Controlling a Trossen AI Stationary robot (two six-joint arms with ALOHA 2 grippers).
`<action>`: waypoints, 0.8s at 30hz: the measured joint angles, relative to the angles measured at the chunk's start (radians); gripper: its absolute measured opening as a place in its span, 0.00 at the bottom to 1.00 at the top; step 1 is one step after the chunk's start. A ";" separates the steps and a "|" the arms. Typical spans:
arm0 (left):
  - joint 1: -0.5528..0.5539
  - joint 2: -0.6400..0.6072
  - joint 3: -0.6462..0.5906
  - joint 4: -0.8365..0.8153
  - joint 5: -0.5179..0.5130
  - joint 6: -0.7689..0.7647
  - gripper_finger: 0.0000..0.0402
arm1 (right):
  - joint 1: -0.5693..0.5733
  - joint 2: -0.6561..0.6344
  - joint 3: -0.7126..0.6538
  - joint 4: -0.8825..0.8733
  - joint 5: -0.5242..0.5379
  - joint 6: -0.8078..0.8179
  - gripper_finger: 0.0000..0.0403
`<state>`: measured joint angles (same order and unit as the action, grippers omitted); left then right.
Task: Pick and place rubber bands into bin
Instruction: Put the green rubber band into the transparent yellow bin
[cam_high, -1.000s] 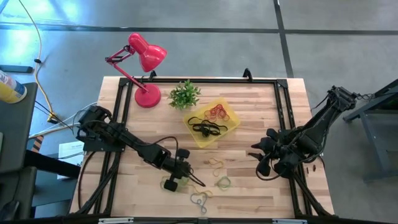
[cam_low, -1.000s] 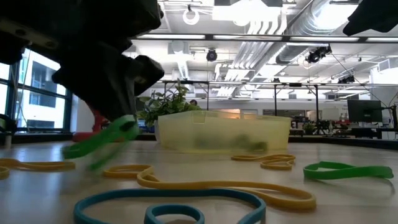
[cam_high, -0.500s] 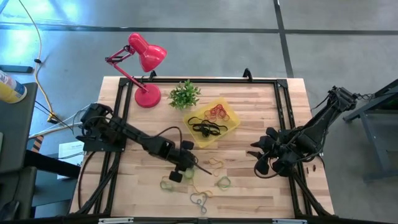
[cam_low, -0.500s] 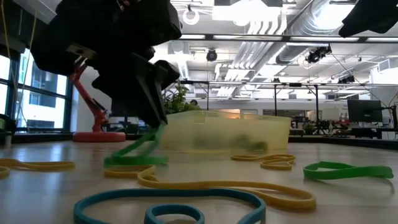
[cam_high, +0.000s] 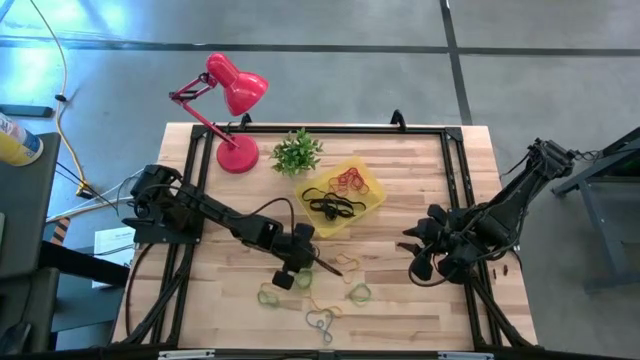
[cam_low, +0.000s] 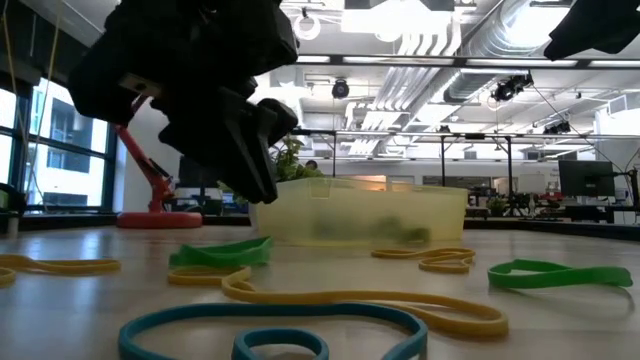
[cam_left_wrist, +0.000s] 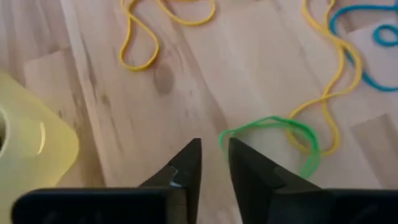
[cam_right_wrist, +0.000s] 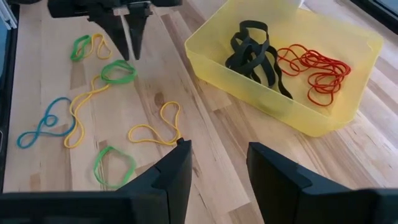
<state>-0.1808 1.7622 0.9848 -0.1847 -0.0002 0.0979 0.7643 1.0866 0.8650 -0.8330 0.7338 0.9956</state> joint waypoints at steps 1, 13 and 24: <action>0.000 0.000 0.000 -0.002 0.000 0.006 0.19 | -0.003 0.000 0.000 0.000 0.000 -0.004 0.36; -0.002 0.053 0.000 0.016 0.018 0.011 0.27 | -0.039 0.000 0.000 0.004 -0.003 -0.028 0.36; -0.001 0.057 0.000 0.029 -0.008 0.030 0.22 | -0.039 0.000 0.000 0.012 -0.003 -0.028 0.36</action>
<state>-0.1822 1.8188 0.9848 -0.1560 -0.0083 0.1280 0.7258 1.0866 0.8650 -0.8213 0.7303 0.9680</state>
